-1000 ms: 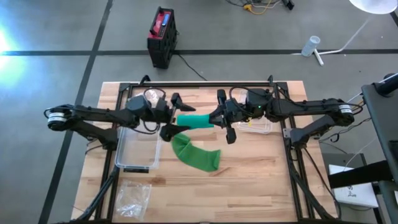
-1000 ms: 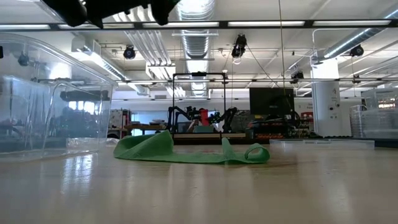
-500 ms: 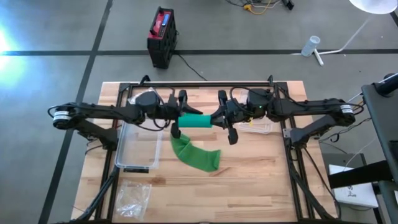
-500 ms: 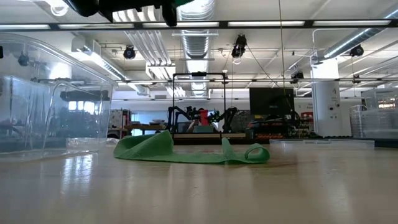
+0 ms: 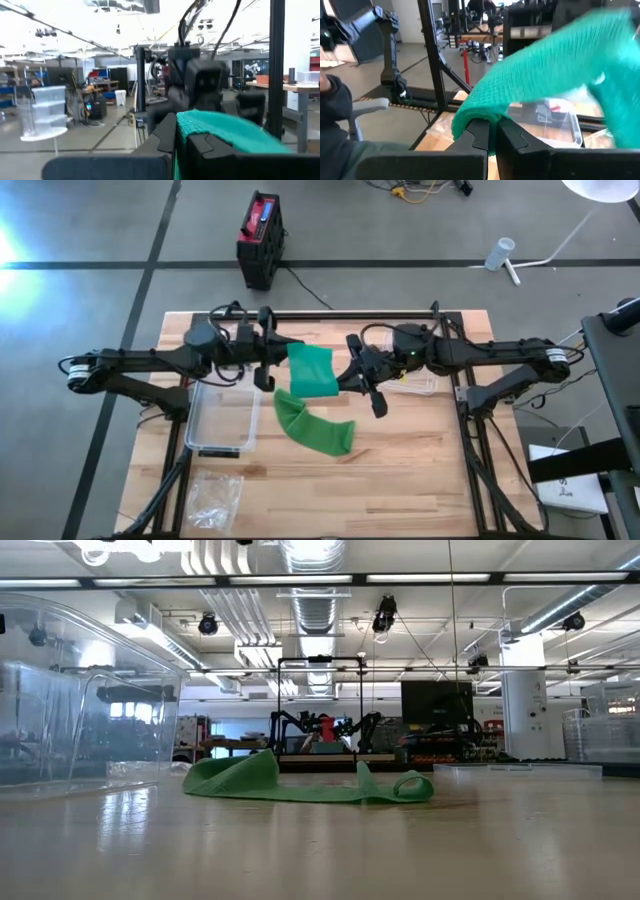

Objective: Roll bandage
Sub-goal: Roll the light green bandage

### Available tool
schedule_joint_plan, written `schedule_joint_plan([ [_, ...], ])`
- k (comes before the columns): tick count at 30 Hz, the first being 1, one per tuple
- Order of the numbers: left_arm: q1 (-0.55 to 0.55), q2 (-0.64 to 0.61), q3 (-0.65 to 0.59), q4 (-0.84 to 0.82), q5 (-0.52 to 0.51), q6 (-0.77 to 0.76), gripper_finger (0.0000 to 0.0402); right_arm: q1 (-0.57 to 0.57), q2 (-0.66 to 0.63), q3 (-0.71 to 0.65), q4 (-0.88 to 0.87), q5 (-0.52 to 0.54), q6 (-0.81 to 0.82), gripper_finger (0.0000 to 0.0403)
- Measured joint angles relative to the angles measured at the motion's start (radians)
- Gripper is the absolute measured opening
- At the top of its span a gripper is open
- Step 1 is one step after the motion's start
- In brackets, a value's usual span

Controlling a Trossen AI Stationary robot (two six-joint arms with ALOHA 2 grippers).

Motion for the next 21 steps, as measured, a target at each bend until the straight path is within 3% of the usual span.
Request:
schedule_joint_plan([
  [10,0.000,0.026,0.233,-0.305,0.013,0.088,0.0000,0.000,0.041,0.000,0.001,-0.001,0.000,0.0003],
  [17,-0.022,0.018,0.335,-0.390,0.091,0.094,0.0000,0.000,0.044,0.000,-0.005,-0.001,-0.007,0.0003],
  [21,-0.042,0.016,0.347,-0.401,0.087,0.120,0.0000,0.001,0.044,0.000,-0.006,-0.001,-0.042,0.0003],
])
